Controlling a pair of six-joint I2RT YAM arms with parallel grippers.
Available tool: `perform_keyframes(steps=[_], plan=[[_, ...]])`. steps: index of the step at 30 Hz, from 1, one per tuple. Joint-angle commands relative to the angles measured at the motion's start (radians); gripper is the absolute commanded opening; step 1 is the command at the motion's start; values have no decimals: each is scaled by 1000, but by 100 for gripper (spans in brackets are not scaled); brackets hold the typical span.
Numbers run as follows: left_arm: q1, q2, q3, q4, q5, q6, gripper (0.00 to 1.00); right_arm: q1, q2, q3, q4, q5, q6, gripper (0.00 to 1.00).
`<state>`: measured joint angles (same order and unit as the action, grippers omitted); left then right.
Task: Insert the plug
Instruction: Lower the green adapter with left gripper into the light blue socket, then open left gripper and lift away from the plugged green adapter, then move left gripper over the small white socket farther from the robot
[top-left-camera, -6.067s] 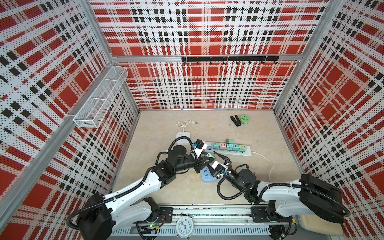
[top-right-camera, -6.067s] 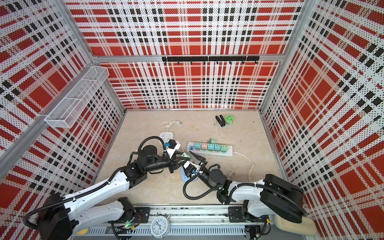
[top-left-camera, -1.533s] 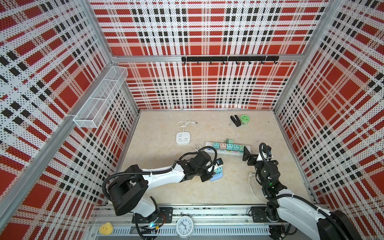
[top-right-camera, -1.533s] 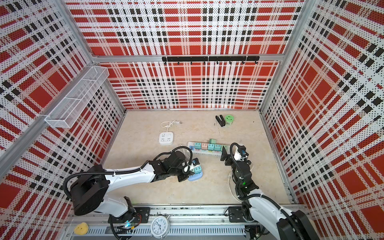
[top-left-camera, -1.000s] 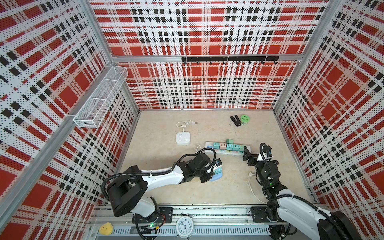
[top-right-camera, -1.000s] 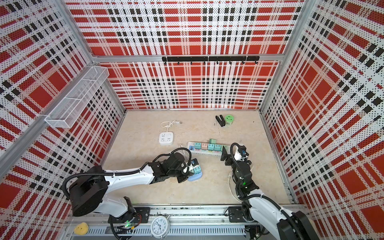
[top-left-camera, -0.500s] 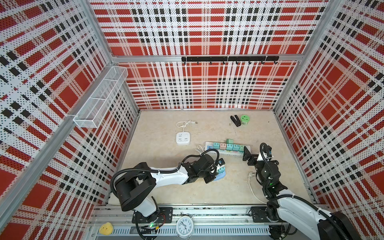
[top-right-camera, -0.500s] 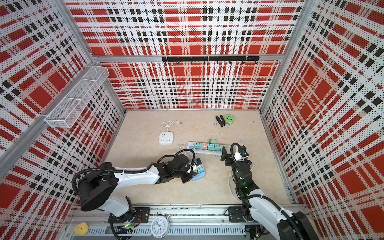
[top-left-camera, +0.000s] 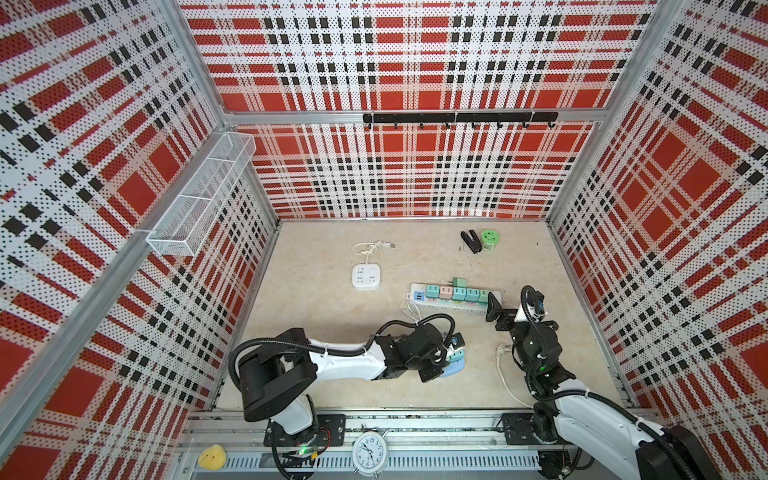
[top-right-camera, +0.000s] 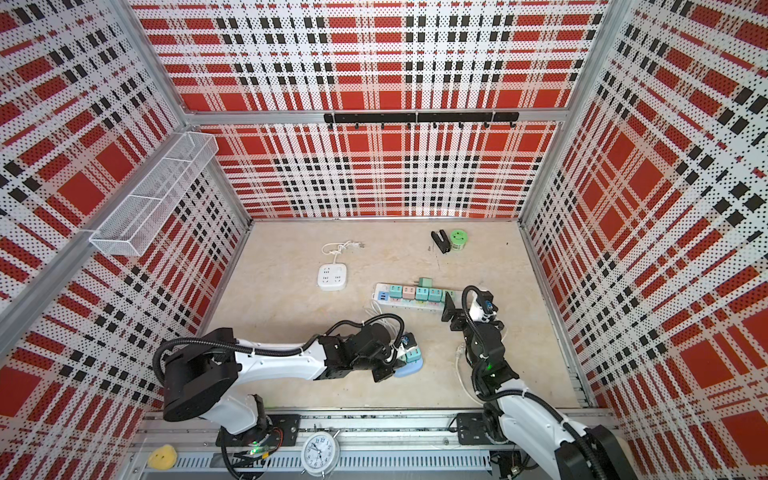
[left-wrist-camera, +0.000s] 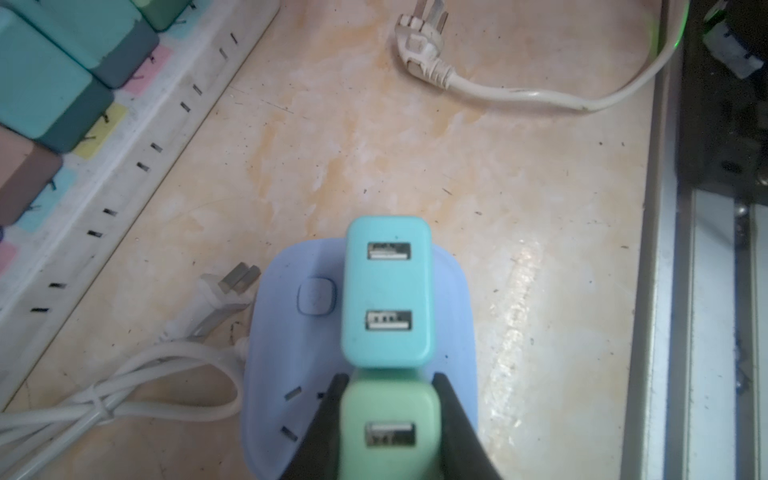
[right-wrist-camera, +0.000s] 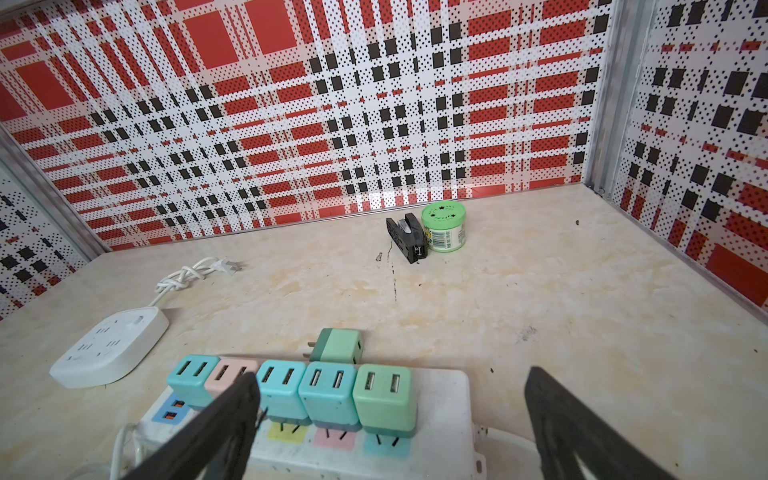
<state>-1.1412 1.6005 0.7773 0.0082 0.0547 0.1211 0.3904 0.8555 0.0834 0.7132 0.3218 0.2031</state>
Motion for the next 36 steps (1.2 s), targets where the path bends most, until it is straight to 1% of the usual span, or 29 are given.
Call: perform_keyframes(steps=[1,2,3,7,11,13,16,18,20,22,23,24,26,28,30,31,33,36], plan=[[-14,44,10,-47,-15,-49,28,-5,-11,3,29,-4,9,100],[-15,42,11,-40,-16,-56,55,-6,-11,3,30,-4,10,100],[-13,35,12,-32,-12,-60,98,-6,-11,2,28,-6,9,100],[-7,-22,37,-25,1,-51,99,-8,-11,3,28,-6,10,100],[5,-122,69,-48,-41,-41,99,-7,-11,3,28,-6,11,100],[33,-184,63,-37,-65,-81,99,-7,-10,3,29,-8,13,100],[122,-288,38,-6,-62,-176,99,-7,-4,6,29,-11,15,100],[206,-352,12,21,-37,-257,99,-8,5,9,29,-10,16,100],[308,-400,1,31,-13,-368,99,-7,17,12,35,-12,18,100],[413,-429,-5,40,31,-448,99,-7,33,18,43,-15,16,100],[460,-435,-5,45,48,-461,99,-7,38,19,44,-16,16,100],[505,-433,1,43,55,-469,99,-7,46,22,46,-13,16,100],[577,-414,28,-7,-18,-500,99,-7,62,28,51,-11,16,100],[628,-381,55,-22,-57,-501,99,-8,74,33,55,-12,16,100],[646,-335,85,-23,-162,-491,99,-7,84,37,60,-13,16,100],[654,-305,105,-24,-189,-484,99,-7,89,39,61,-12,17,100],[678,-218,171,-34,-204,-464,99,-7,102,44,62,-15,17,100],[702,-64,330,-122,-207,-451,99,-7,119,54,63,-15,17,100]])
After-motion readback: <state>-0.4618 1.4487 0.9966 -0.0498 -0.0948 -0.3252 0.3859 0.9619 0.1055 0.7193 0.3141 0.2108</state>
